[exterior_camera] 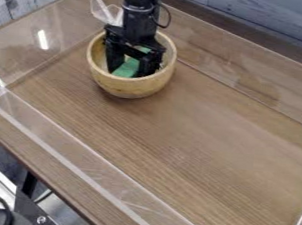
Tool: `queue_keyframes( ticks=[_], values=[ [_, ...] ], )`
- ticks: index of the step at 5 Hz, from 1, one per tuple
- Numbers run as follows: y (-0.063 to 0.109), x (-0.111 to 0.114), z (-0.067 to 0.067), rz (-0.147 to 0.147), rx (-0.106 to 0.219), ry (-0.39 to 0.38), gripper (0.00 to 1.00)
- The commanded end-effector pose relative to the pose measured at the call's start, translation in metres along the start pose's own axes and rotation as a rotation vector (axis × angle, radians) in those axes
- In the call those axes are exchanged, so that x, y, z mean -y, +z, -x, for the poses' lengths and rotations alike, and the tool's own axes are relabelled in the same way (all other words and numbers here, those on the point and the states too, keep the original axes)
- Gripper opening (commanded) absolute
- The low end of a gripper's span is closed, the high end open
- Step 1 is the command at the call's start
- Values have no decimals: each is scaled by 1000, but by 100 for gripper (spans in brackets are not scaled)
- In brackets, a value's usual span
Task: Remove the green block from inside the brown bowl and put it on the table
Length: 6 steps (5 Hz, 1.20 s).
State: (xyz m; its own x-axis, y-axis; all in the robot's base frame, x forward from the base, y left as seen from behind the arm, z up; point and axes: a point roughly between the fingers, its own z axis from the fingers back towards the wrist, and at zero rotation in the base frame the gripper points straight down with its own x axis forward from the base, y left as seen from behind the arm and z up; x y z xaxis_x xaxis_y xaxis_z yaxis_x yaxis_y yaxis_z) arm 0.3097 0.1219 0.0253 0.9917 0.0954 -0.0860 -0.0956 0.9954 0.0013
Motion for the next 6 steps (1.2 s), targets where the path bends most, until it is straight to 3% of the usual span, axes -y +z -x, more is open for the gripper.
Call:
queue_keyframes(
  ticks=[1,2,3,4,6],
  values=[
    [5,-5,-8,-5,39,11,100],
    [1,-5,-10,-2,38,14,100],
    [-2,-5,-11,-1,36,15,0],
    [1,-4,-10,1,42,16,0],
    [35,-1,-8,5,108,20,0]
  ],
)
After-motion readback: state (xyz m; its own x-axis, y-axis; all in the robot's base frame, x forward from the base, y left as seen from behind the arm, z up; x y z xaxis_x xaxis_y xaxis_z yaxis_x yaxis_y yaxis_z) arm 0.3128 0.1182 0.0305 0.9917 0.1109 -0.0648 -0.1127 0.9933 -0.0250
